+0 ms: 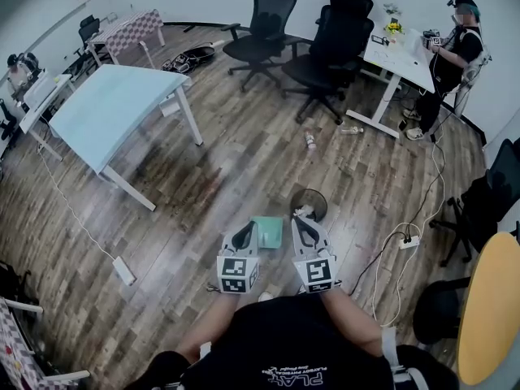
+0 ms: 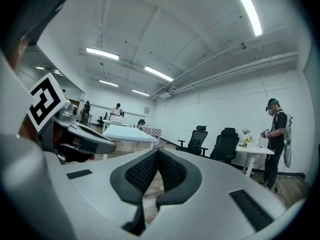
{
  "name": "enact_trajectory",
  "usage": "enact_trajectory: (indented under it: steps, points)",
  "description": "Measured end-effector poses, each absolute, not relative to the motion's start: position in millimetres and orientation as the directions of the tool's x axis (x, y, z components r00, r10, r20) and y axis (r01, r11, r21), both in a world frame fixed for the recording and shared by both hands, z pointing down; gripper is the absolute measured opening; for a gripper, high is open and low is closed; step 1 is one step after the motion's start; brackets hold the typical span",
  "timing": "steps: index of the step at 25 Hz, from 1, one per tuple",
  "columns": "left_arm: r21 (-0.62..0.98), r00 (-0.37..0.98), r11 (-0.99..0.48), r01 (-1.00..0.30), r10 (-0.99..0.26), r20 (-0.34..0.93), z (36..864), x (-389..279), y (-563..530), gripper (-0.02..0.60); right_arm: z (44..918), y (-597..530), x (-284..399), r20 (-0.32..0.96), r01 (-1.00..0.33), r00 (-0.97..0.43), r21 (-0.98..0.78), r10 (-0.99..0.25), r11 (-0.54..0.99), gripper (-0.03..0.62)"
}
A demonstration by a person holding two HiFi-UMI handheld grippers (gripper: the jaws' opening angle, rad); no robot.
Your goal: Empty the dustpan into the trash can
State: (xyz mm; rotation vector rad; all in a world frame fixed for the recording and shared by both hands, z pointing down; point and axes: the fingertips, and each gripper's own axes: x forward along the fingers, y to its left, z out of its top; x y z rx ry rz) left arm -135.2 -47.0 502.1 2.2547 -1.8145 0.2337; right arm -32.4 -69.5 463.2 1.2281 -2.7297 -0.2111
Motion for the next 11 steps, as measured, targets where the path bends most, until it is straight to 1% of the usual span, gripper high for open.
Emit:
enact_trajectory:
  steps: [11]
  points:
    - [0.066,0.244,-0.235,-0.970,-0.933,0.265,502.8,-133.9,-41.2,0.023,455.9,-69.7,-30.5,0.053,-0.753,-0.636,0.179,-0.770,0.634,0.023]
